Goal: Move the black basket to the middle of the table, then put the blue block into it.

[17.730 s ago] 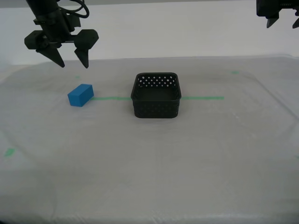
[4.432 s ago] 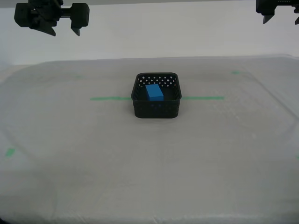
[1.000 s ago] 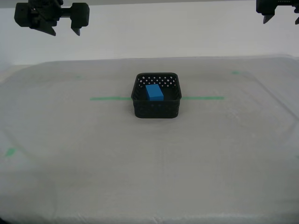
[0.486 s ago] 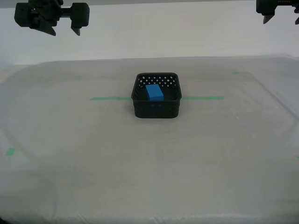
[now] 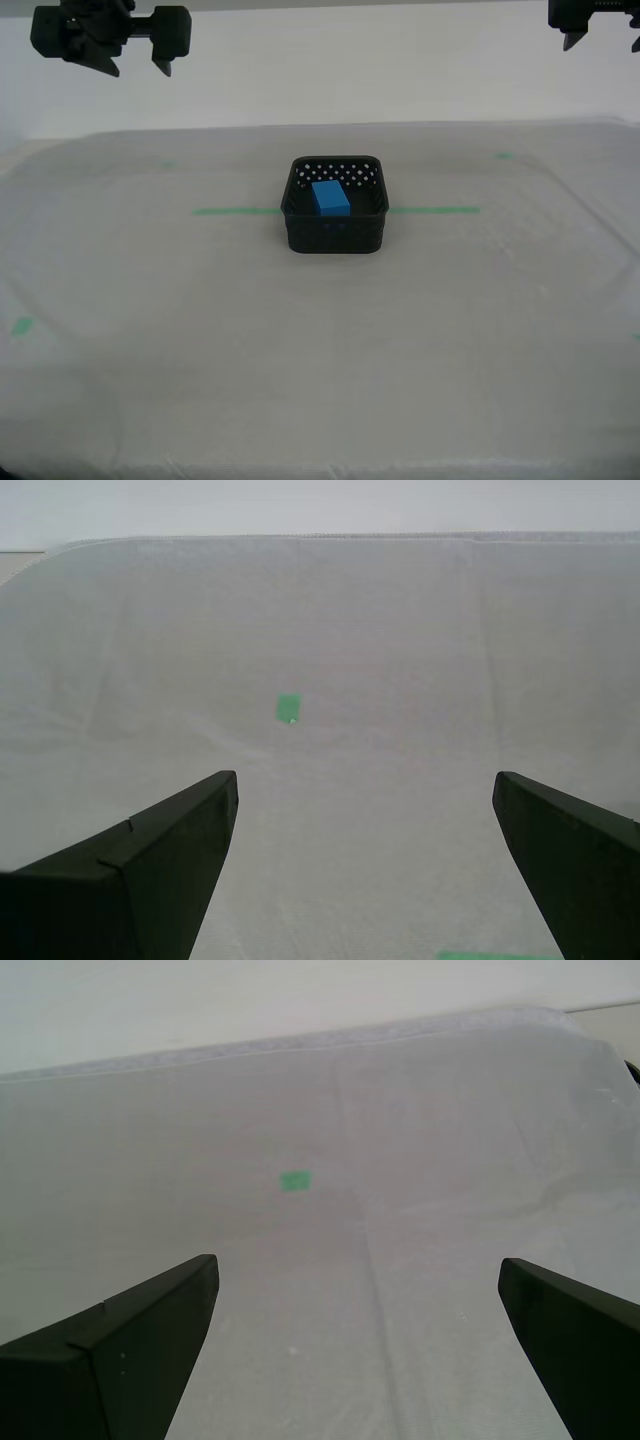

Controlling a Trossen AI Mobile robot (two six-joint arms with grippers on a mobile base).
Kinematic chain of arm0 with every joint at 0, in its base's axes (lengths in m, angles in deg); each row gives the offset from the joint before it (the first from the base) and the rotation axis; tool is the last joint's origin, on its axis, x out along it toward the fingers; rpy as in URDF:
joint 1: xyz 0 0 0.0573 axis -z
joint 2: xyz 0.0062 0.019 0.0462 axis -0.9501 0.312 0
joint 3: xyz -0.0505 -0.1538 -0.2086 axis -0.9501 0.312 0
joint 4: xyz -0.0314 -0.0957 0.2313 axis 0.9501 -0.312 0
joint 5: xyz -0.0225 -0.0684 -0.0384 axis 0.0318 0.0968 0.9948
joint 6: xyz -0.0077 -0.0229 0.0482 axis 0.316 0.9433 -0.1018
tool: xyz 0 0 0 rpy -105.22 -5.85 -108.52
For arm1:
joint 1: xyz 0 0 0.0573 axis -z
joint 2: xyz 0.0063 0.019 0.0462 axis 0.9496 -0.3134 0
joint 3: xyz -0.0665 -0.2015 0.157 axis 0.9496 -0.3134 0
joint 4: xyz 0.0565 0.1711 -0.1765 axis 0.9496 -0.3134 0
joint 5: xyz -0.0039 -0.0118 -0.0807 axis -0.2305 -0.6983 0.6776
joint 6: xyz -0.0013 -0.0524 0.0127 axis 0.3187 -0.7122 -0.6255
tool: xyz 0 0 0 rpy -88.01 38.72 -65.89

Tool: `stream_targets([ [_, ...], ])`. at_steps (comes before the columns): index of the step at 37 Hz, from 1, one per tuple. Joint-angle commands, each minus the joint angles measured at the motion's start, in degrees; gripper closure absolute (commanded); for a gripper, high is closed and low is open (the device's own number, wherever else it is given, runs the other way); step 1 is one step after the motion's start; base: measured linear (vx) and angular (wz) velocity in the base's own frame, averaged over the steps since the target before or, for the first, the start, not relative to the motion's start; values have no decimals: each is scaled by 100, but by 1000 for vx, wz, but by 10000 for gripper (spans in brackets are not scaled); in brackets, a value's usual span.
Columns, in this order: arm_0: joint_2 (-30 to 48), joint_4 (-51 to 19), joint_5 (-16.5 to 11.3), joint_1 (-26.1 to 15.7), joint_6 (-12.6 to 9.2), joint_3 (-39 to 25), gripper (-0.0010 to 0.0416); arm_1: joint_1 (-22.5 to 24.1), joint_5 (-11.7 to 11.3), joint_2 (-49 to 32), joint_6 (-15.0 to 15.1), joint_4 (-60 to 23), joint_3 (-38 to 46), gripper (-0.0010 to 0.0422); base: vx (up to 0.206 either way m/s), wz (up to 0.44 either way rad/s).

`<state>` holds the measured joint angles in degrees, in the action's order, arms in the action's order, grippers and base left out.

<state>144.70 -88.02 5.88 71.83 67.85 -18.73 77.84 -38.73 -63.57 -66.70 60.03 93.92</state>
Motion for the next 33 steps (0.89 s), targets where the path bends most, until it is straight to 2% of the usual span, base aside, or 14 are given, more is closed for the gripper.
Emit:
stream_targets([
  [1,-2,15,-15,-7,0,-4,12,-2,-11,4,-7,4,4,62,0,0],
  [33,-2,15,-15,-7,0,-4,12,-2,-11,4,-7,7,4,62,0,0],
])
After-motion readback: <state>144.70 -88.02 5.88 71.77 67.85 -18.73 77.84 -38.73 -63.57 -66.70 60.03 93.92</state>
